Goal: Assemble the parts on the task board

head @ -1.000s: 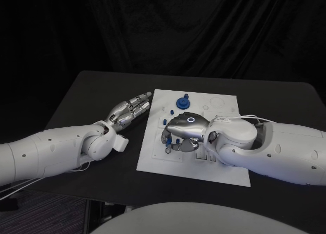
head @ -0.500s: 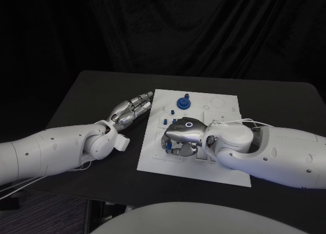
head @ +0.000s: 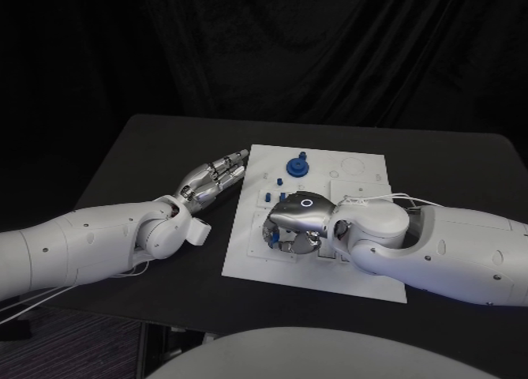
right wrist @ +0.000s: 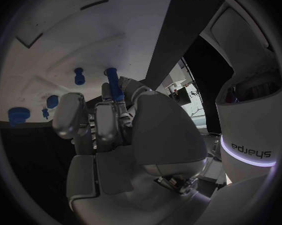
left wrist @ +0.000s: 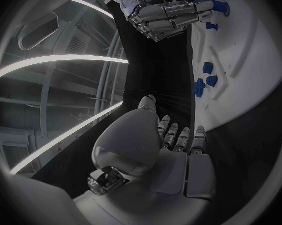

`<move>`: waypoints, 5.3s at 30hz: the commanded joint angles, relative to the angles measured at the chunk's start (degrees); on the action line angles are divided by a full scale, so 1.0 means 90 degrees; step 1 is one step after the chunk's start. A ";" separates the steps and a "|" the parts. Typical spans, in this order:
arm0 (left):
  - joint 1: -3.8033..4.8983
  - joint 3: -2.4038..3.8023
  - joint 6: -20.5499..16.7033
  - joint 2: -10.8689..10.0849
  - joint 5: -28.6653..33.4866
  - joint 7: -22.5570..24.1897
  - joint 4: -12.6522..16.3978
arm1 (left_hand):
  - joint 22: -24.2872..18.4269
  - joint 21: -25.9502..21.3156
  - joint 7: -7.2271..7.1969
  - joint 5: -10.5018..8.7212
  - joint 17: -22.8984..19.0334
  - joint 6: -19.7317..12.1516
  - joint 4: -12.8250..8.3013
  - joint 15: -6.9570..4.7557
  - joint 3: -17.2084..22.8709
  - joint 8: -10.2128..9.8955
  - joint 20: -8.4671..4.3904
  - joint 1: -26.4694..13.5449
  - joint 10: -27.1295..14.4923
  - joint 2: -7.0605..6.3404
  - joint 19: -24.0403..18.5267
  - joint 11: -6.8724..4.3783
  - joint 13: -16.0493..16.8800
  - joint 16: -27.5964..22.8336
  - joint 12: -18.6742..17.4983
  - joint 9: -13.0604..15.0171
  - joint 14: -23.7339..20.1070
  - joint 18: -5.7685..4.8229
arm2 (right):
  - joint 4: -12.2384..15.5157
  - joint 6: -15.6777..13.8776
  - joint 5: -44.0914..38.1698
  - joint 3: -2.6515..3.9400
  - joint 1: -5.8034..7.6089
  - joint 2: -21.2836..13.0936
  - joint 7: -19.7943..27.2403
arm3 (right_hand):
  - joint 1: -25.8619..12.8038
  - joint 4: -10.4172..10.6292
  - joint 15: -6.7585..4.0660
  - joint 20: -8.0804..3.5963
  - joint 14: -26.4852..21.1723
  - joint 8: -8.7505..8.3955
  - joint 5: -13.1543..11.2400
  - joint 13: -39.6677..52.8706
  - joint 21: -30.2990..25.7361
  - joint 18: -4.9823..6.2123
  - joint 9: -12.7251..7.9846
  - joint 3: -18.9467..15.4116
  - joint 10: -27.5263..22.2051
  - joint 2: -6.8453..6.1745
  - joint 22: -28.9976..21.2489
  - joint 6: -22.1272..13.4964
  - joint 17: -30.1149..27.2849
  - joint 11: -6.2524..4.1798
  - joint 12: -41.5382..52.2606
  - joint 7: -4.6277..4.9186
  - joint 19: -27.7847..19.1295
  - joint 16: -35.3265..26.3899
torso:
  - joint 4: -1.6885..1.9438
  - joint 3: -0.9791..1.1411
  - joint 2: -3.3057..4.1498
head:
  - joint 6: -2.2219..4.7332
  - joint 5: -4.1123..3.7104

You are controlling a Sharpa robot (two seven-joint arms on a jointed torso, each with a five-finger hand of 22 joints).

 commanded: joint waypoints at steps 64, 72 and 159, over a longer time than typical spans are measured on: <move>-0.0102 0.0005 0.0185 -0.0030 -0.0008 0.0691 -0.0055 | 0.0016 0.0008 0.0160 0.0056 -0.0006 0.0059 -0.0038 0.0105 0.0099 0.0027 0.0097 0.0152 -0.0043 0.0018 0.0007 0.0027 -0.0006 -0.0023 -0.0004 0.0012 -0.0014 -0.0002 | 0.0616 -0.1751 0.0403 0.0041 0.0039 -0.0904 0.0285 | 0.0194 0.1833 0.0498 0.0455 -0.0640 -0.1133 -0.1013 0.0176 -0.1291 0.0167 -0.1303 -0.1616 -0.3123 -0.0690 0.0649 -0.3370 -0.0669 0.0611 -0.0568 -0.0402 -0.0624 -0.0250 | -0.0004 0.0000 -0.0005 | 0.0001 -0.0030; -0.0119 0.0005 0.0142 -0.0081 -0.0008 0.0701 -0.0004 | 0.0020 0.0010 0.0149 0.0059 -0.0006 0.0067 -0.0043 0.0100 0.0088 0.0027 0.0097 0.0158 -0.0042 -0.0015 0.0010 0.0043 -0.0004 -0.0023 0.0001 0.0012 -0.0014 -0.0001 | 0.1261 -0.2305 0.0972 0.0031 0.0664 -0.1948 0.0405 | 0.0701 0.1377 0.0447 0.0417 -0.0597 -0.0634 0.0246 0.0496 -0.1108 0.0148 -0.0947 -0.1053 -0.2187 -0.0187 0.0700 -0.1644 -0.0573 0.0460 0.0488 0.0037 -0.0549 -0.0147 | -0.0011 0.0007 -0.0017 | 0.0001 -0.0053; -0.0196 0.0005 -0.0079 -0.0220 -0.0150 0.0948 0.0173 | -0.0006 0.0005 0.0059 0.0258 -0.0006 0.0121 -0.0022 -0.0251 0.0129 0.0028 -0.0055 0.0265 -0.0062 -0.0073 0.0007 0.0069 0.0009 -0.0023 0.0123 0.0015 -0.0014 0.0153 | 0.1743 0.0496 0.1004 -0.0011 -0.0263 -0.3138 -0.3898 | -0.3549 0.1823 -0.0640 -0.0615 0.0637 0.2613 -0.1559 0.9055 0.1817 -0.0363 0.2323 -0.1575 0.3767 0.0169 0.1369 -0.1004 0.1897 -0.0661 0.6520 -0.0594 0.0700 0.1025 | 0.0007 0.0003 0.0004 | 0.0001 -0.1559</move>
